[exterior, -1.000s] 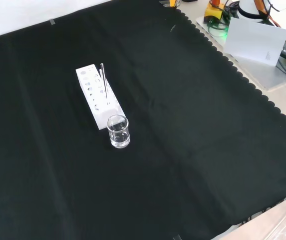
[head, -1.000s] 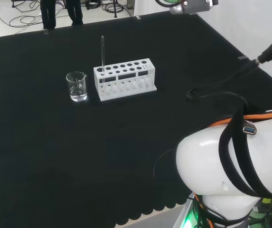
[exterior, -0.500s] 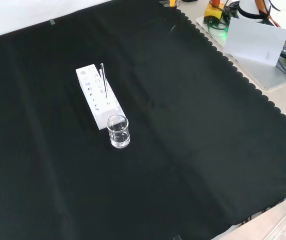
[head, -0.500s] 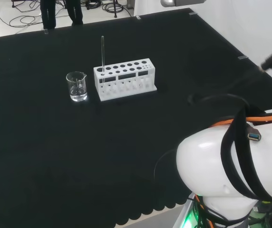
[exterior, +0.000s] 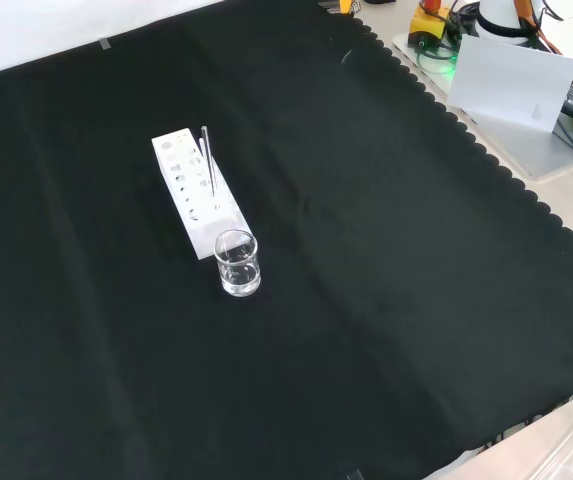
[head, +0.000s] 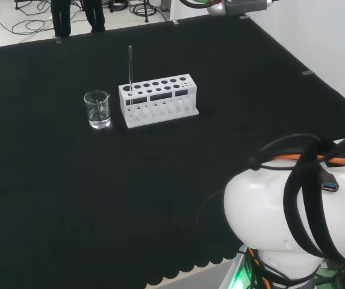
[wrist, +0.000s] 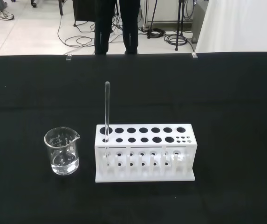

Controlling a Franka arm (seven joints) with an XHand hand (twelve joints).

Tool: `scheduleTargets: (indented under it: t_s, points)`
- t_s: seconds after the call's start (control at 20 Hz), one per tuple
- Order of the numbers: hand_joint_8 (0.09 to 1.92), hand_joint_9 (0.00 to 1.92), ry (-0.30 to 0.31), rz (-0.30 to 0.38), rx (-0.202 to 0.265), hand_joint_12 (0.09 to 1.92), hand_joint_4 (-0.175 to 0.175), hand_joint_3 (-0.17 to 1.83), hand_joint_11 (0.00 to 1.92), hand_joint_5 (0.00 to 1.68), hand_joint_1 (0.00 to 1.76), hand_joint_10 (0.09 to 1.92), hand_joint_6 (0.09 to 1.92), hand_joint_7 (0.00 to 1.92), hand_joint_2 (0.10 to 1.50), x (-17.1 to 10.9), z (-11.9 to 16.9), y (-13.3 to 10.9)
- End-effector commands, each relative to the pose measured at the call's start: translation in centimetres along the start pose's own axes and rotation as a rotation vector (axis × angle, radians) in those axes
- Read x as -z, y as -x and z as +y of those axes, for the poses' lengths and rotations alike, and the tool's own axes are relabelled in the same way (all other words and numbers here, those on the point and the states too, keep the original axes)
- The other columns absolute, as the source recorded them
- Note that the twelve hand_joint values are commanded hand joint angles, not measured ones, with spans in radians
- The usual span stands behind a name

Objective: Take the glass rod from the white test tube rack.

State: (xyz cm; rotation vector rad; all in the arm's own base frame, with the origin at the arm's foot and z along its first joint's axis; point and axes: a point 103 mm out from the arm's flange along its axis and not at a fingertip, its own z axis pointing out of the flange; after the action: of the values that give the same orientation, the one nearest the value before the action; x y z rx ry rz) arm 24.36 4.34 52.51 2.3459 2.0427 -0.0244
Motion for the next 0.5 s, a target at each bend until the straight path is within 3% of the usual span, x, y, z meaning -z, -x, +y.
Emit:
scheduleTargets:
  t_s: [0.05, 0.5]
  points:
    - [0.67, 0.13, -0.008, 0.003, 0.002, 1.52, -0.054, -0.07, 0.09, 0.06, 0.46, 0.88, 0.09, 0.01, 1.09, -1.0, 1.5, 0.2]
    - [0.72, 0.23, -0.038, -0.014, 0.066, 1.5, -0.059, -0.08, 0.18, 0.09, 0.49, 0.87, 0.09, 0.07, 1.1, -3.0, 7.4, -1.3]
